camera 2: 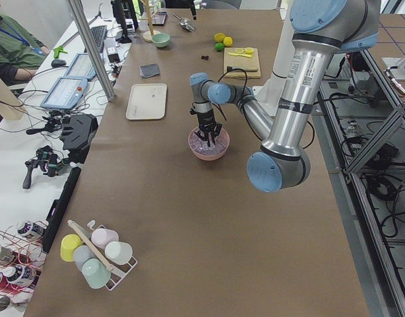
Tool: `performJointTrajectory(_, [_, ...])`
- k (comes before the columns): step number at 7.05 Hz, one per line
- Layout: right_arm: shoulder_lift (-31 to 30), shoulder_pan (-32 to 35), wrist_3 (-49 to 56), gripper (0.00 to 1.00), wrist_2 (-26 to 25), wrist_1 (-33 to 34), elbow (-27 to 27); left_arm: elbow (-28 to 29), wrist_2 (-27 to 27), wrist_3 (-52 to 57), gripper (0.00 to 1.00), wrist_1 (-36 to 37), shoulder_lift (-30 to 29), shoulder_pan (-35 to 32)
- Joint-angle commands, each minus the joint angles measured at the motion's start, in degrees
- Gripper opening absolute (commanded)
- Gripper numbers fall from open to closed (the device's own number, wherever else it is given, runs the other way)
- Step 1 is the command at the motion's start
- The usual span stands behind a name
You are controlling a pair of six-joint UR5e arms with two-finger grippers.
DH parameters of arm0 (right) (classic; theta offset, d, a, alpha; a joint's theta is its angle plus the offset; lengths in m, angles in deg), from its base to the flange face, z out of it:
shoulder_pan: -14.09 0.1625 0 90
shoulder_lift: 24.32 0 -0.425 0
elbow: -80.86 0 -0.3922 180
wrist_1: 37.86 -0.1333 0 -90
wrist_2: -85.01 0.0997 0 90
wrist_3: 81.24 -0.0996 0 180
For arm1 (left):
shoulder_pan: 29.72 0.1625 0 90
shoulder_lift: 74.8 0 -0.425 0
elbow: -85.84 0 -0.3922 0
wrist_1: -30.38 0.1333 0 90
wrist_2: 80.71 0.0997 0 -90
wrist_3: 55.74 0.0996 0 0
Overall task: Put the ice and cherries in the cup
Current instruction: 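Lift the ice cube out of the bowl with the left gripper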
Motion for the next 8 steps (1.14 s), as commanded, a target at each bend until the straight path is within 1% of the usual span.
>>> performJointTrajectory(1, [0.12,0.0,-0.04,1.0,0.0,0.0,0.01,0.1,-2.04,0.15,0.07,7.04,-5.76,-2.65])
performJointTrajectory(2, [0.03,-0.09,-0.04,1.0,0.0,0.0,-0.17,0.36,-7.36,-0.98,0.07,8.13,-6.75,-4.93])
performJointTrajectory(3, [0.03,-0.09,-0.04,1.0,0.0,0.0,-0.17,0.63,-12.46,-7.69,0.07,7.53,-7.11,-6.87])
performJointTrajectory(4, [0.12,-0.09,-0.04,1.0,0.0,0.0,-0.17,1.15,-13.12,-18.03,0.07,6.65,-9.9,-6.8])
performJointTrajectory(5, [0.12,-0.09,-0.04,1.0,0.0,0.0,0.18,2.29,-13.74,-31.36,0.07,1.77,-11.67,-5.93])
performJointTrajectory(6, [0.12,-0.09,-0.04,1.0,0.0,-0.09,0.27,5.0,-17.49,-45.24,0.07,-7.15,-11.6,-4.61])
performJointTrajectory(8, [0.12,-0.09,-0.12,1.0,0.0,0.0,0.27,11.06,-17.88,-73.19,0.06,-27.53,-11.69,-0.58])
